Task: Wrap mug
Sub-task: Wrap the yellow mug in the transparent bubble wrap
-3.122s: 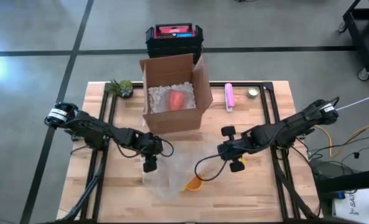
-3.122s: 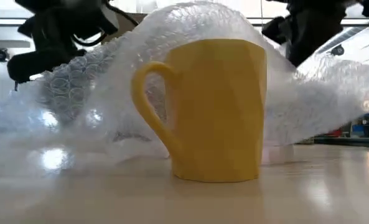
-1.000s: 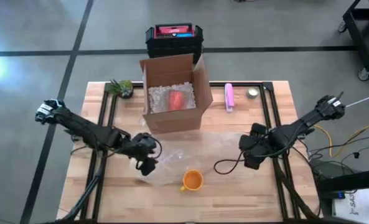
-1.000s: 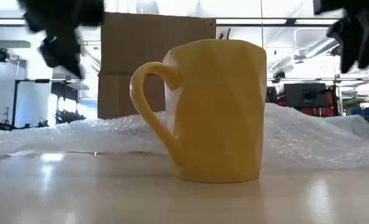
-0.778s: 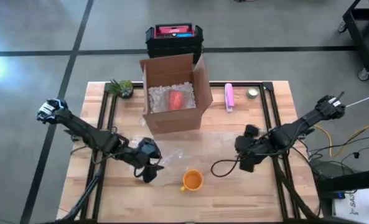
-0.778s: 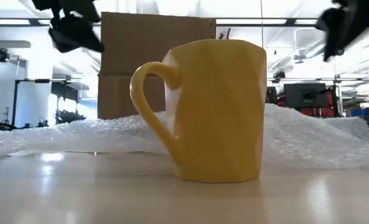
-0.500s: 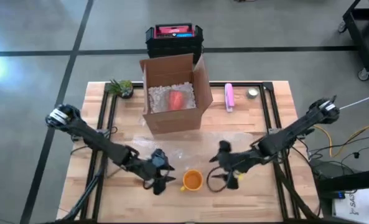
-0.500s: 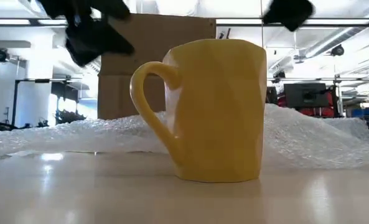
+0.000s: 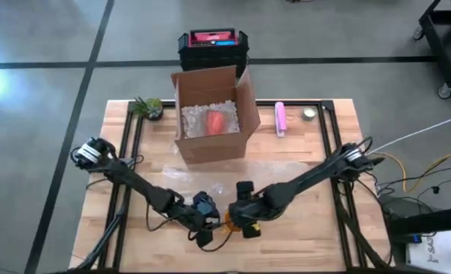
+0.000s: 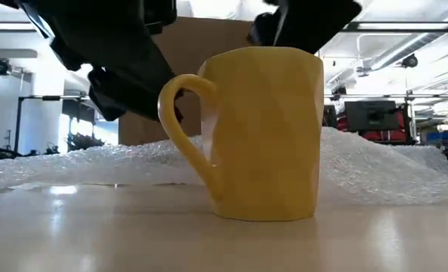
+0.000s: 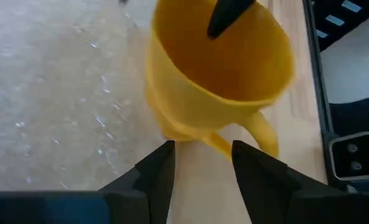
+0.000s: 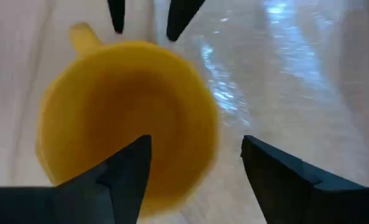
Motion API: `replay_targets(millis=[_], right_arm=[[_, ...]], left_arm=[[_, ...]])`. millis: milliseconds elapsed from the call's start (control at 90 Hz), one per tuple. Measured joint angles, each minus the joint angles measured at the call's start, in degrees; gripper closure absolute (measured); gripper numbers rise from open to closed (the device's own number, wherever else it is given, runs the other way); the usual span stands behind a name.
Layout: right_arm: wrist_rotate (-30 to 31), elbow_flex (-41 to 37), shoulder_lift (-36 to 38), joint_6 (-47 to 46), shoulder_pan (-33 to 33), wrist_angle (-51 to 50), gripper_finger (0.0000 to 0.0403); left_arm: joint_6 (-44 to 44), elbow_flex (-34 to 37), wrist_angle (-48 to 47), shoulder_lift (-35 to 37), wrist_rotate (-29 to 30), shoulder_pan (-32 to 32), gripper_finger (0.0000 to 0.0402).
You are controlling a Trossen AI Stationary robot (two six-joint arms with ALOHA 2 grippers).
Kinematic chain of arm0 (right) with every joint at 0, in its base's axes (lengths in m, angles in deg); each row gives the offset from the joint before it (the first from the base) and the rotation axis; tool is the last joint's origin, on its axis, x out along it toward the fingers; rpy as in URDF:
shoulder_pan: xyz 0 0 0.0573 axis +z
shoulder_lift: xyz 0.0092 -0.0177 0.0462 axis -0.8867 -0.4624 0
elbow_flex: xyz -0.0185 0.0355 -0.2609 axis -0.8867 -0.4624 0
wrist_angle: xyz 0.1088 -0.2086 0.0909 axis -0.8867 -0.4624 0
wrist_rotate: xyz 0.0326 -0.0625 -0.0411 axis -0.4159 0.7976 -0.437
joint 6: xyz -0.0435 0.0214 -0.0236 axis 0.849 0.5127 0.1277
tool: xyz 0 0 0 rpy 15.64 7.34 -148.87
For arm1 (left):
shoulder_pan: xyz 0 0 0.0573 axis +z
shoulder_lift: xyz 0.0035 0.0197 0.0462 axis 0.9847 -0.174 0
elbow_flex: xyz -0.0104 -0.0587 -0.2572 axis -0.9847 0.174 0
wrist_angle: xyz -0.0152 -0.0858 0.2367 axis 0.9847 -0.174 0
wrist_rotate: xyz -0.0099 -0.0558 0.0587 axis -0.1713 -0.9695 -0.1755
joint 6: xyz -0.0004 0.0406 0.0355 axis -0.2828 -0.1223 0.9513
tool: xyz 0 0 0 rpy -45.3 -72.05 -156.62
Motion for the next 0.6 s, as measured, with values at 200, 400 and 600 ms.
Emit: replay_targets(millis=[200, 400, 600], right_arm=[[0.38, 2.37, -4.35, 0.67, -0.56, -2.15, 0.0248], [-0.17, 3.53, -2.83, 1.14, -0.19, -6.02, 0.0383], [1.92, 5.47, 5.84, 0.65, 2.12, -10.31, 0.0376]], left_arm=[[-0.42, 0.0, -0.28, 0.09, -0.05, -1.52, 0.028], [-0.34, 0.0, -0.38, 0.09, -0.03, -1.6, 0.0297], [-0.48, 0.64, -0.52, 0.09, 5.98, -1.6, 0.031]])
